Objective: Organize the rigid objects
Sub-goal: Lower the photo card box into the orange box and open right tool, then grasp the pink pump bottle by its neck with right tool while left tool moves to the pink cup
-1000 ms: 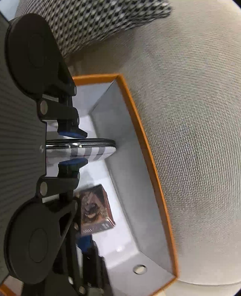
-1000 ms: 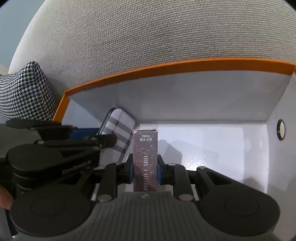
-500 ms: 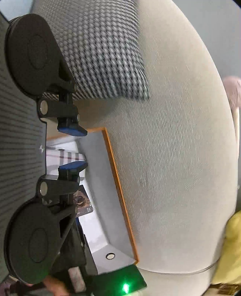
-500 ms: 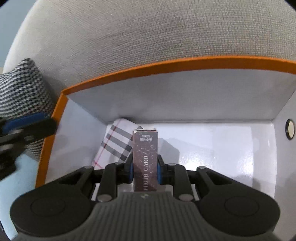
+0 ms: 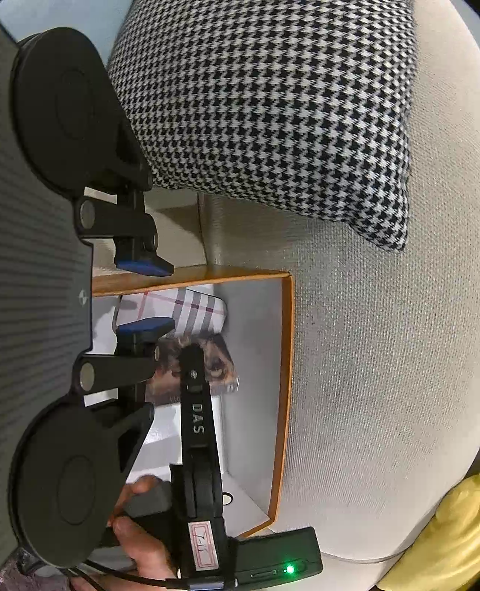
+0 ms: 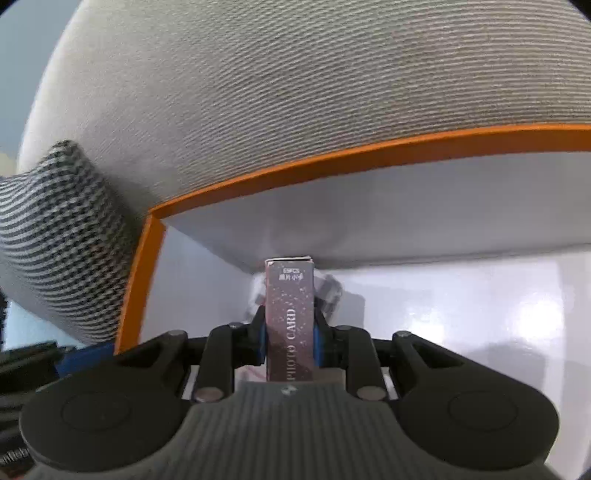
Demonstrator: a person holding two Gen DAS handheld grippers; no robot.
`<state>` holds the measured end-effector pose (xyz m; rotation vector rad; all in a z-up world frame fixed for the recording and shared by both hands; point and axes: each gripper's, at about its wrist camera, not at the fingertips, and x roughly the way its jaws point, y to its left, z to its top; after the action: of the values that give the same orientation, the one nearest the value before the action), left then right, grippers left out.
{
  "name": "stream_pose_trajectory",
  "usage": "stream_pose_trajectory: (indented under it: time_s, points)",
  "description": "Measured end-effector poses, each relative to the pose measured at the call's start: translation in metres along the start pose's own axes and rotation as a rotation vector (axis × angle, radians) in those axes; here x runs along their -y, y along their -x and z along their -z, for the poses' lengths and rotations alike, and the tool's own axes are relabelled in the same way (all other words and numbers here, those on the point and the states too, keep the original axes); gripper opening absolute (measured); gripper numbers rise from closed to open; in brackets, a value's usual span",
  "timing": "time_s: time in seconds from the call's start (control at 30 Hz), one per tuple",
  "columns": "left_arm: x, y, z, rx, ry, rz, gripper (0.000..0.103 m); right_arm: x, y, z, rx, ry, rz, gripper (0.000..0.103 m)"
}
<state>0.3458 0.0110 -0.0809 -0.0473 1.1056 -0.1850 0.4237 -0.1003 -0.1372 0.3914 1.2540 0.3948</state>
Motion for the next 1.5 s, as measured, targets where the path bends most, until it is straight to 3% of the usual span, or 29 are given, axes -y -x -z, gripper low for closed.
stream_pose_trajectory:
  time_s: [0.1, 0.23, 0.33, 0.4, 0.53, 0.57, 0.63, 0.7, 0.87, 0.93, 1.03, 1.17, 1.23, 1.5]
  points:
    - [-0.022, 0.014, 0.021, -0.009, 0.011, 0.024, 0.031, 0.004, 0.002, 0.0, -0.008, 0.004, 0.074, 0.023]
    - [-0.023, 0.014, 0.031, -0.006, 0.026, 0.029, 0.023, 0.006, -0.009, -0.01, -0.032, -0.057, 0.093, 0.023]
    - [-0.035, 0.011, 0.05, -0.005, 0.046, 0.044, 0.023, -0.001, -0.024, -0.018, -0.037, -0.073, 0.045, 0.024]
    - [-0.041, 0.02, 0.061, -0.007, 0.05, 0.039, 0.022, -0.008, -0.029, -0.018, -0.038, -0.048, 0.057, 0.023]
    - [-0.052, 0.024, 0.07, -0.007, 0.064, 0.054, 0.022, 0.004, -0.027, -0.019, -0.05, -0.056, 0.024, 0.024]
    - [-0.053, 0.025, 0.073, -0.007, 0.062, 0.053, 0.022, 0.012, -0.027, -0.021, -0.058, -0.068, 0.019, 0.025]
    - [-0.056, 0.025, 0.082, -0.008, 0.062, 0.052, 0.022, 0.018, -0.024, -0.023, -0.062, -0.063, 0.047, 0.039]
    - [-0.051, 0.02, 0.087, -0.008, 0.059, 0.047, 0.022, 0.019, -0.02, -0.022, -0.055, -0.022, 0.077, 0.044]
    - [-0.036, 0.019, 0.074, -0.01, 0.053, 0.045, 0.022, 0.015, -0.007, -0.016, -0.065, 0.088, 0.134, 0.046]
    - [-0.027, 0.026, 0.048, -0.011, 0.048, 0.042, 0.022, 0.01, -0.006, -0.013, -0.075, 0.145, 0.141, 0.051]
    - [-0.025, 0.023, 0.022, -0.012, 0.042, 0.041, 0.022, 0.01, -0.001, 0.0, -0.1, 0.194, 0.148, 0.049]
    - [-0.016, 0.045, 0.008, -0.01, 0.038, 0.038, 0.022, 0.005, -0.005, 0.008, -0.098, 0.186, 0.12, 0.042]
    - [-0.019, 0.038, 0.005, -0.011, 0.034, 0.036, 0.022, 0.002, -0.011, 0.007, -0.087, 0.149, 0.105, 0.037]
    - [-0.009, 0.049, 0.001, 0.001, 0.032, 0.034, 0.022, 0.003, -0.013, 0.006, -0.05, 0.046, 0.13, 0.036]
